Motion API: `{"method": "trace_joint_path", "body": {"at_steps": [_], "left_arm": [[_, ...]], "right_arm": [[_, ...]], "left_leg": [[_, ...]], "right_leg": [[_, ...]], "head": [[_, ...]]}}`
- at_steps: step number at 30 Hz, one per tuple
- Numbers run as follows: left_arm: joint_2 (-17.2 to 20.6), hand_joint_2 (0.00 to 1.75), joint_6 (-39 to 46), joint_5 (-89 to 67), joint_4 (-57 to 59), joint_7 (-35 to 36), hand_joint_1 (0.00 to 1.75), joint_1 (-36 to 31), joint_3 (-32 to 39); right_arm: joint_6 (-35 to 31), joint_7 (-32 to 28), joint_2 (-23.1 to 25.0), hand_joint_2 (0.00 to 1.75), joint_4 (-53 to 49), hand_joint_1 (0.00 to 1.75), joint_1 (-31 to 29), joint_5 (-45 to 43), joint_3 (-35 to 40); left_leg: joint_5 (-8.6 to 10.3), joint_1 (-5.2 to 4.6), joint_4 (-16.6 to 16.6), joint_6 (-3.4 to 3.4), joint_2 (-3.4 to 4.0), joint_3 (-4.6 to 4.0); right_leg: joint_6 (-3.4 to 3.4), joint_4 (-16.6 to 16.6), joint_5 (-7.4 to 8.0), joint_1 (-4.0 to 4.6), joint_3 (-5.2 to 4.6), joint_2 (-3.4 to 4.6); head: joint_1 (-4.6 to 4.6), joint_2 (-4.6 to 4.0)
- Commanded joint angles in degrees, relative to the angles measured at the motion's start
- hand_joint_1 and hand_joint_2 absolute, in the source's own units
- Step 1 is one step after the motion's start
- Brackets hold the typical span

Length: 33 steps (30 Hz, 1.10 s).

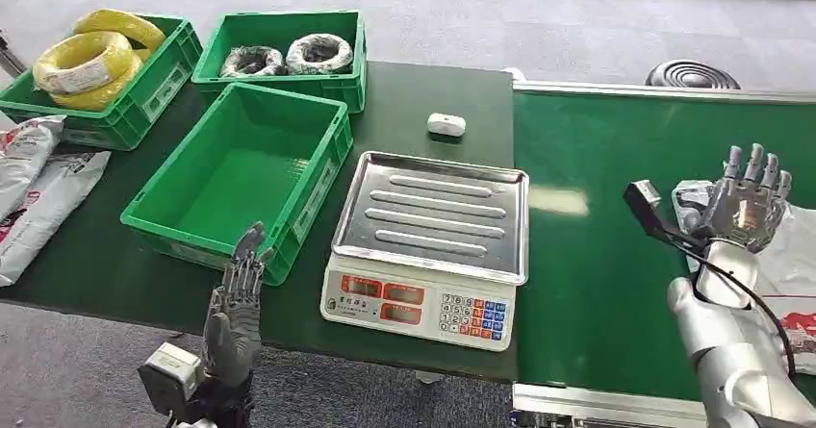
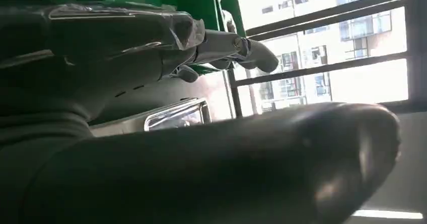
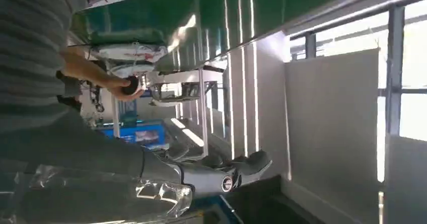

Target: Moved the parcel from conveyor to table for the left to box.

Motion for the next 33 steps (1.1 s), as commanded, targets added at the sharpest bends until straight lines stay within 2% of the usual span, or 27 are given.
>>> {"method": "trace_joint_path", "body": {"at_steps": [1,4,5,8,10,11,12,13,15,16,18,23,33], "left_arm": [[1.07,0.0,0.4,0.02,1.43,1.29,0.0,-0.47,-1.12],[1.1,0.0,0.41,0.02,1.34,1.34,0.0,-0.41,-1.08],[0.93,0.0,0.48,0.02,1.29,1.61,0.0,-0.33,-0.92],[0.95,0.0,0.51,0.0,1.86,2.02,0.0,-0.01,-1.16],[1.29,0.0,0.51,0.0,2.39,2.01,0.0,0.15,-1.63],[1.42,0.0,0.53,0.12,2.64,2.01,0.0,0.21,-1.7],[1.47,0.0,0.57,0.26,2.81,1.94,0.0,0.24,-1.65],[1.5,0.0,0.65,0.55,2.94,1.71,0.0,0.27,-1.39],[1.46,0.0,0.58,0.5,2.8,1.48,0.0,0.03,-0.91],[1.42,0.0,0.53,0.46,2.75,1.48,0.0,-0.08,-0.8],[1.24,0.0,-0.1,0.0,2.51,1.5,0.0,-0.95,-0.28],[0.64,0.0,-0.89,-0.76,1.24,2.7,0.0,-1.47,0.84],[-0.53,0.0,-0.97,-1.8,-1.59,3.06,0.0,0.74,2.83]], "right_arm": [[-0.94,7.29,-2.41,1.75,-2.33,0.0,-2.32,3.05,8.44],[-0.94,7.6,-2.47,1.75,-2.5,0.0,-2.4,3.05,8.45],[-0.94,9.82,-3.47,1.75,-2.09,0.0,-3.47,3.05,10.97],[-0.94,9.03,-5.22,1.75,5.16,0.0,-9.42,2.78,10.14],[2.15,7.78,-6.45,1.75,8.58,0.0,-10.79,2.35,6.57],[7.2,5.87,-6.26,1.75,10.05,0.0,-10.82,-0.81,2.91],[10.39,5.43,-6.27,1.75,10.76,0.0,-10.49,-0.82,2.38],[13.79,-0.11,-4.6,1.75,10.73,0.0,-9.49,-5.86,-2.06],[17.77,-5.13,-1.57,1.75,10.0,0.0,-6.26,-10.6,-6.17],[17.93,-5.51,-1.01,1.75,9.59,0.0,-5.37,-10.76,-6.42],[22.93,-7.41,1.3,1.75,8.0,0.0,-1.94,-12.27,-8.24],[25.83,-10.29,5.65,1.75,4.48,0.0,2.25,-15.6,-12.59],[30.58,-18.75,13.11,1.75,-6.01,0.0,6.61,-19.58,-16.19]], "left_leg": [[0.0,-0.05,-0.06,0.03,0.05,0.07],[-0.01,-0.05,-0.08,0.02,0.1,0.09],[0.0,-0.03,-0.04,0.01,0.05,0.06],[-0.01,-0.09,-0.05,0.02,0.05,0.08],[-0.02,-0.11,-0.02,0.03,0.09,0.05],[-0.01,-0.11,0.0,0.03,0.01,0.01],[0.0,-0.09,-0.04,0.04,0.0,0.06],[0.02,-0.06,-0.07,0.03,-0.09,0.09],[0.02,0.0,-0.14,0.02,-0.06,0.2],[-0.01,0.03,-0.13,0.0,0.0,0.21],[-0.01,0.06,-0.18,-0.02,0.08,0.25],[0.01,0.07,-0.23,-0.04,0.1,0.28],[-0.03,0.04,-0.14,-0.02,0.21,0.15]], "right_leg": [[-0.02,-0.05,0.03,-0.06,0.02,0.19],[-0.03,-0.06,0.04,-0.06,0.03,0.22],[-0.03,-0.03,0.02,-0.03,0.02,0.14],[-0.04,0.01,0.01,-0.1,0.0,0.22],[-0.02,0.06,0.01,-0.13,-0.05,0.26],[-0.01,0.06,0.0,-0.12,-0.04,0.15],[-0.02,0.0,0.01,-0.1,0.0,0.16],[-0.01,-0.06,0.0,-0.07,0.07,0.03],[-0.03,-0.18,0.03,-0.01,0.2,0.06],[-0.03,-0.17,0.02,0.01,0.21,0.08],[-0.05,-0.22,0.05,0.04,0.24,0.19],[-0.09,-0.23,0.08,0.06,0.21,0.27],[-0.06,-0.1,0.05,0.05,0.07,0.35]], "head": [[0.0,0.0],[0.0,0.0],[0.0,0.0],[-0.02,0.0],[-0.02,0.0],[-0.02,0.0],[-0.02,0.0],[-0.02,0.0],[0.0,0.0],[0.0,0.0],[0.0,0.0],[0.0,0.0],[-0.02,0.0]]}}
